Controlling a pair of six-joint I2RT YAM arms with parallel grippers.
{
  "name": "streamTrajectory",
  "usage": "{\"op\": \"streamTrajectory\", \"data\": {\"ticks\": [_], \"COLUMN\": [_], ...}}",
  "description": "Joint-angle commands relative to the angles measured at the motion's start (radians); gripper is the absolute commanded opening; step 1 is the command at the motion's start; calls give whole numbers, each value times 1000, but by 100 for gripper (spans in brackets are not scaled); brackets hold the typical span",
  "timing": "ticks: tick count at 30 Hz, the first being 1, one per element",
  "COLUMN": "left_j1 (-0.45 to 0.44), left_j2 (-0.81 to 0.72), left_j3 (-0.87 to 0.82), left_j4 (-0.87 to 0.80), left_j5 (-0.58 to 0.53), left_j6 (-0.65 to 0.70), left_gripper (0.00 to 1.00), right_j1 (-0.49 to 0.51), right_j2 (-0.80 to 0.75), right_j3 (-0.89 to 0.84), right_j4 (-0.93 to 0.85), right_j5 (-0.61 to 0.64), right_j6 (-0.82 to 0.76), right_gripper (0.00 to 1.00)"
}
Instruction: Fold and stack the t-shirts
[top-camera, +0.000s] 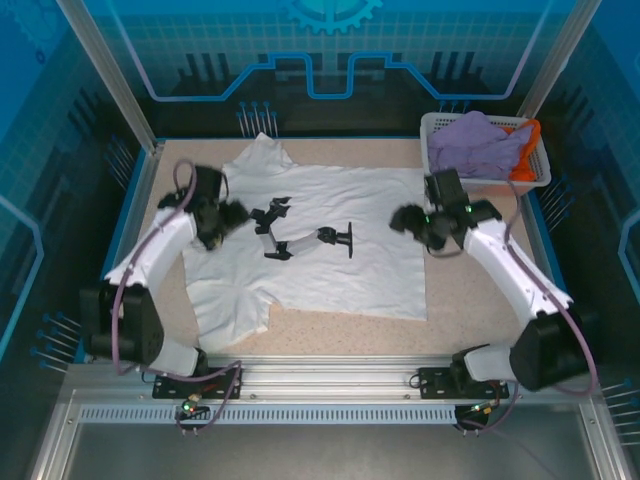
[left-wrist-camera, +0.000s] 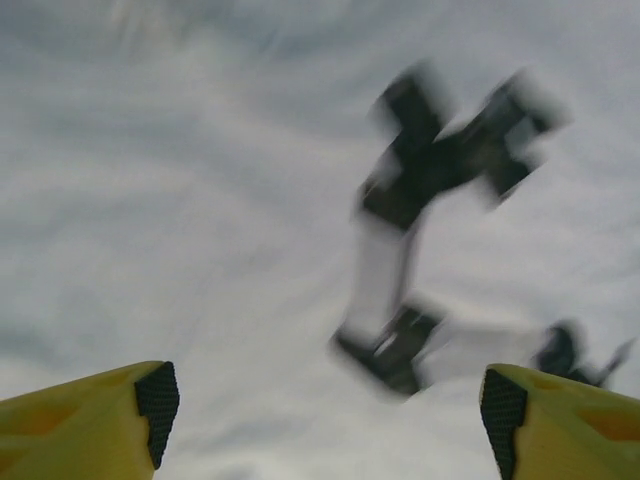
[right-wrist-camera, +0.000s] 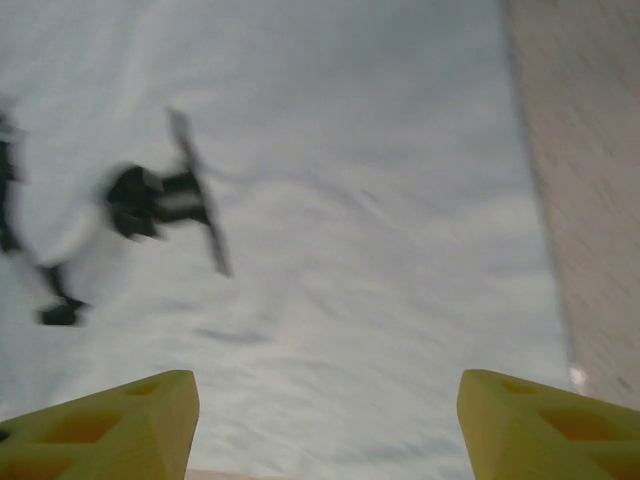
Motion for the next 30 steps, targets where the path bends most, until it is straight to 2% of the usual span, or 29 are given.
{"op": "streamTrajectory", "data": {"ticks": [1,5,9,12,17,22,27,30], "left_j1": [-12,-64,-161,-183,-188,-190,-191,-191], "left_j2": [-179,-301,-385,-413,-450,-453,-455,-447], "left_j3": [-137,-192,-240,-270,-334,-400,-439,-474], "left_j4": [-165,-339,-427,-486,-499,-435,-433,-400], "left_j5": [20,11,16,19,36,47,-20,-15], "left_j6": [-75,-127,-217,-245,-291,-380,-454,-483], "left_gripper": [78,75,70,67,65,62,60,59], "right_j1": [-45,-95,-112,-113,-117,-138,-138,-140], "right_j2": [-81,-170,-129,-114,-121,-73,-54,-45], "right_j3": [-174,-282,-315,-328,-371,-391,-415,-433], "right_j4": [-70,-108,-124,-131,-128,-85,-34,-17], "right_j5": [-48,-86,-163,-168,-195,-218,-234,-237], "right_j6": [40,40,22,10,26,17,42,37], "right_gripper": [61,58,59,59,52,49,47,47]}}
